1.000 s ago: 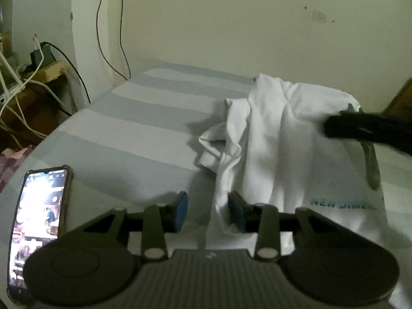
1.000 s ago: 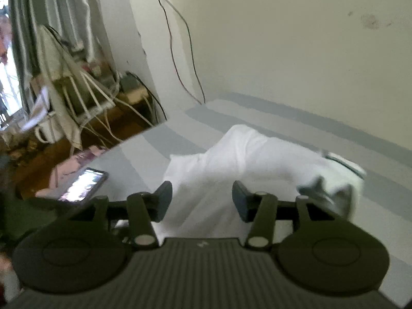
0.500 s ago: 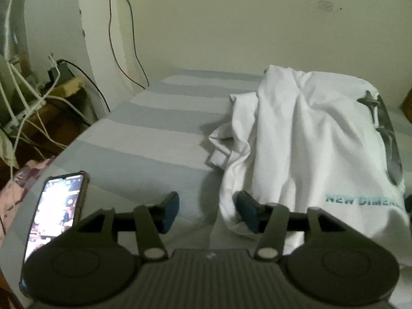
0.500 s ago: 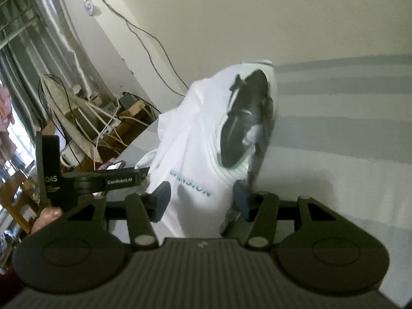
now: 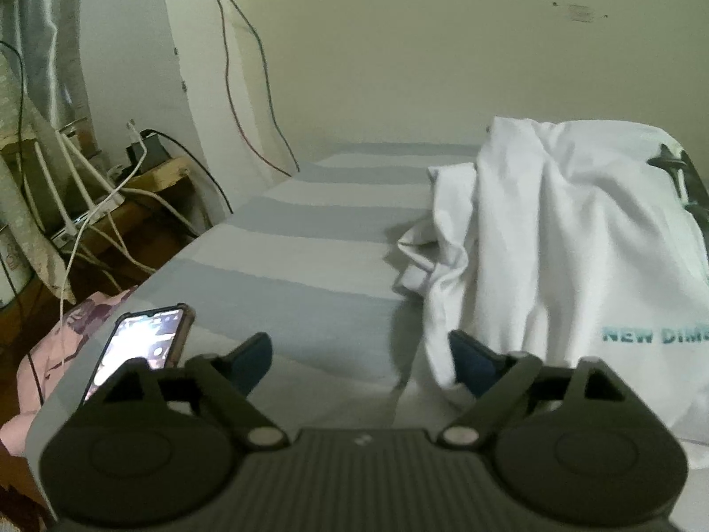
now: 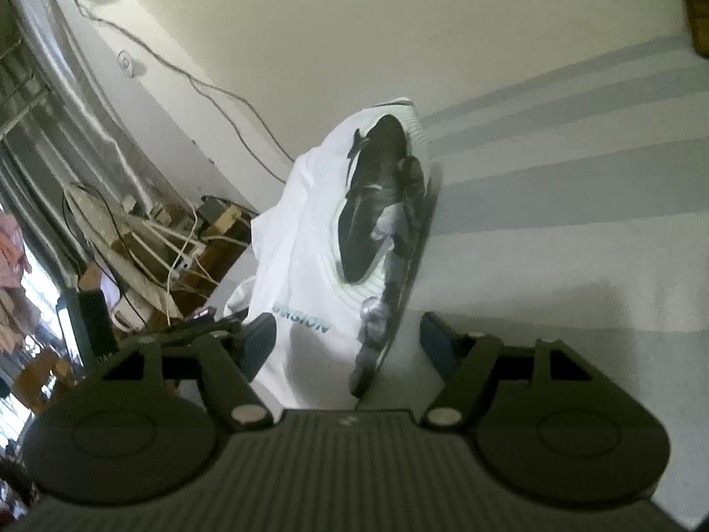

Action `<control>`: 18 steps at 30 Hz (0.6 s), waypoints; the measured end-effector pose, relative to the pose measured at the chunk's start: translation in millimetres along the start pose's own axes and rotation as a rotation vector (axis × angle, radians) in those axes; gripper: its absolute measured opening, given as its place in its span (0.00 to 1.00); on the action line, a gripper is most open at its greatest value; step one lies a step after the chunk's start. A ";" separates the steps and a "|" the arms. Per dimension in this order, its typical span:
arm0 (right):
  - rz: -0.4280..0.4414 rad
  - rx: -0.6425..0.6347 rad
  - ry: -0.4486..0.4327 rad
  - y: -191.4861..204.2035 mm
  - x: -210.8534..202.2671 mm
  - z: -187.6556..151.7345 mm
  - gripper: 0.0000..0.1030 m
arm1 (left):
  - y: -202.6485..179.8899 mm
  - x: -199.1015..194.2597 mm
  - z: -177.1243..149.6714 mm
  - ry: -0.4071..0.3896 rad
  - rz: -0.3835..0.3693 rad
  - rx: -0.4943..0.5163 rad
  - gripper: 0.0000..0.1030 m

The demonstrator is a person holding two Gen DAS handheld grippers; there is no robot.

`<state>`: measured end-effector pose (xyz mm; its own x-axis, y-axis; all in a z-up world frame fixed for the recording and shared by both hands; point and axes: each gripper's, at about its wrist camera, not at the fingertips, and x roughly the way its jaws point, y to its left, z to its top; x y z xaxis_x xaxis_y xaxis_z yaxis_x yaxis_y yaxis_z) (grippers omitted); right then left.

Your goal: Fold small clothes

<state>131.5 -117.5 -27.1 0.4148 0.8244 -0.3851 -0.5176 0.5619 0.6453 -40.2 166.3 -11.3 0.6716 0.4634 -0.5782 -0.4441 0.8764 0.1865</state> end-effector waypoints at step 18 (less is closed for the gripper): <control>0.038 -0.008 -0.012 -2.6 -0.3 -3.1 0.89 | 6.5 3.7 1.4 0.016 0.024 -0.035 1.00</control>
<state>130.4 -119.0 -30.8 0.4031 0.8446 -0.3524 -0.5392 0.5304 0.6542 -39.7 173.9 -11.1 0.6511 0.4820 -0.5863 -0.4808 0.8596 0.1729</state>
